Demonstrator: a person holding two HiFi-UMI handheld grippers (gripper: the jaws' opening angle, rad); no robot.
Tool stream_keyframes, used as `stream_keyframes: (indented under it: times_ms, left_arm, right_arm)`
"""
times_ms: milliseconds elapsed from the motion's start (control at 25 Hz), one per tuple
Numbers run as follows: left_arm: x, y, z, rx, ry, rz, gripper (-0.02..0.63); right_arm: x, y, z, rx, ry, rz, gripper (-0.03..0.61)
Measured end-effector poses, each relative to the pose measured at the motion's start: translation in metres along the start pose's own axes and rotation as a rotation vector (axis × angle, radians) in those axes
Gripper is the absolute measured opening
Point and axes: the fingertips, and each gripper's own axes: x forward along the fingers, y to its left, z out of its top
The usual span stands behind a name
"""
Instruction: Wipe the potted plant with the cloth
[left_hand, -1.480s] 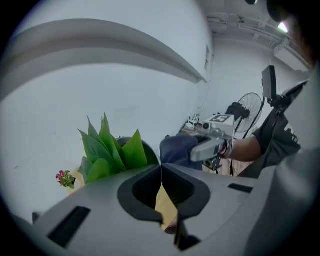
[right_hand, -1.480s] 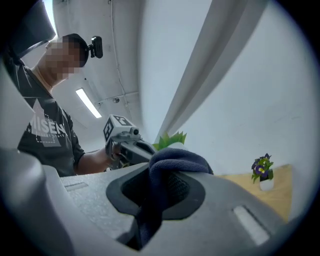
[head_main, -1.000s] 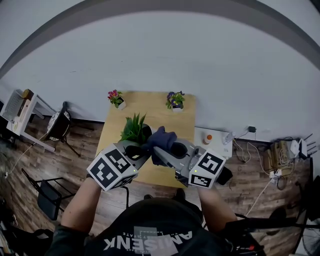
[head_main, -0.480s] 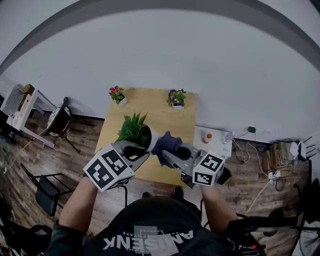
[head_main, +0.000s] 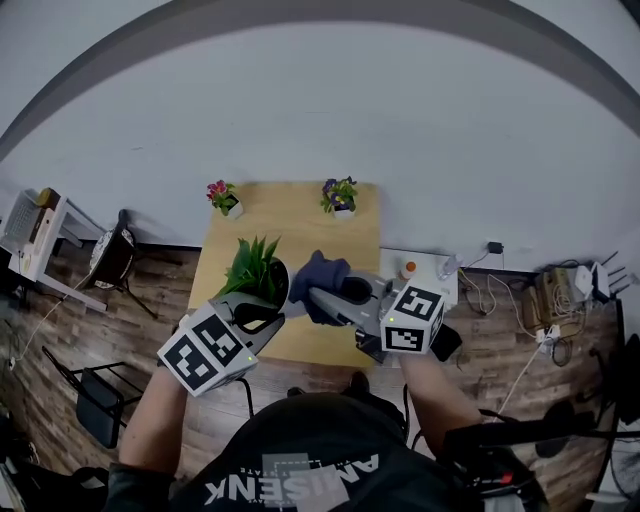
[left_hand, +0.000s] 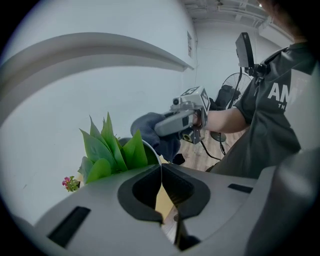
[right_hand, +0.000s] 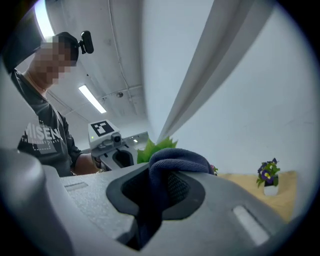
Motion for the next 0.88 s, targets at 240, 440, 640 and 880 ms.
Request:
stream_keyframes:
  times_ms: [240,440,640,880]
  left_arm:
    - [-0.005,0.000,-0.004,0.012,0.013,0.027,0.009]
    - [-0.014,-0.005,-0.010,0.022,0.013,0.046,0.009]
    - [-0.022,0.000,-0.015,0.024,0.012,0.078,0.012]
    - [-0.025,-0.005,-0.015,0.065,0.034,0.073,0.011]
  right_arm:
    - [0.033,0.017,0.034,-0.050,-0.020,0.094,0.051]
    - [0.038,0.013,0.025,-0.024,-0.013,0.105,0.051]
    - [0.040,0.005,0.011,0.006,-0.003,0.104,0.051]
    - [0.030,-0.019,-0.020,0.081,0.039,0.044,0.051]
